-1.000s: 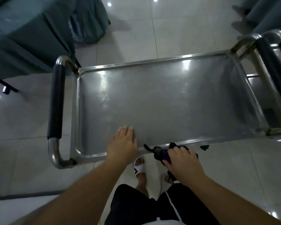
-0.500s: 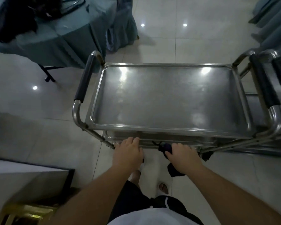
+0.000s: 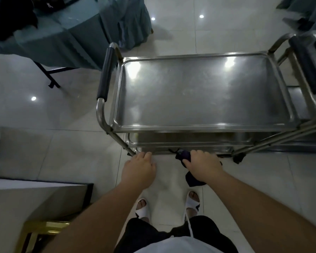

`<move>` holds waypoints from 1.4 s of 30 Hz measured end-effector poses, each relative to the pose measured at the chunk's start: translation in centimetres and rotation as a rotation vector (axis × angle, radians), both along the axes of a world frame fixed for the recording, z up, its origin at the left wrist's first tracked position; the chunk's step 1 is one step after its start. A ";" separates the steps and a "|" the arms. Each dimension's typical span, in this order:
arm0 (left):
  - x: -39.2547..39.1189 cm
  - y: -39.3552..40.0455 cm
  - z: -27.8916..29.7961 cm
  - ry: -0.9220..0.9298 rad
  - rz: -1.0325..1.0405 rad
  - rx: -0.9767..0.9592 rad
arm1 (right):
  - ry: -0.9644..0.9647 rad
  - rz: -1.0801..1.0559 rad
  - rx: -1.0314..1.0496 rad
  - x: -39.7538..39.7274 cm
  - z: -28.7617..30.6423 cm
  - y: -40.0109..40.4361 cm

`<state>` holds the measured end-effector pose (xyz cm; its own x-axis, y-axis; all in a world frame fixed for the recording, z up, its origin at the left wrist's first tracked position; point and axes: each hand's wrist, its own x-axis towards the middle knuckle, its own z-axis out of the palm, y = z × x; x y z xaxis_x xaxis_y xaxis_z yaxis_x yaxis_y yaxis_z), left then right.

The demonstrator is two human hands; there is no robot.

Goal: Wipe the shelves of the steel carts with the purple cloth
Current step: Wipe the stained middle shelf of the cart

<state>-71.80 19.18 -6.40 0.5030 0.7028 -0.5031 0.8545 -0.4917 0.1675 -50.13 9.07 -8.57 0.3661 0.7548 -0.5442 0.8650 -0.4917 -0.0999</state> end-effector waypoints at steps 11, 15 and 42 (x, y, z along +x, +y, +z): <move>-8.5 2.7 -4.5 0.107 -0.054 -0.073 | 0.089 -0.188 0.015 -10.3 -3.5 2.4; -9.6 3.2 -6.4 0.133 0.020 -0.084 | 0.122 -0.146 -0.010 -11.1 -5.3 3.5; -9.5 17.3 -34.6 -0.370 0.613 0.151 | 0.079 -0.067 0.519 -9.4 -29.0 22.7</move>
<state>-81.34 36.53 -41.00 0.1151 0.9610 -0.2514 0.8842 0.0163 0.4669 -59.50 31.75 -37.58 0.3963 0.9085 -0.1329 0.8132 -0.4145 -0.4086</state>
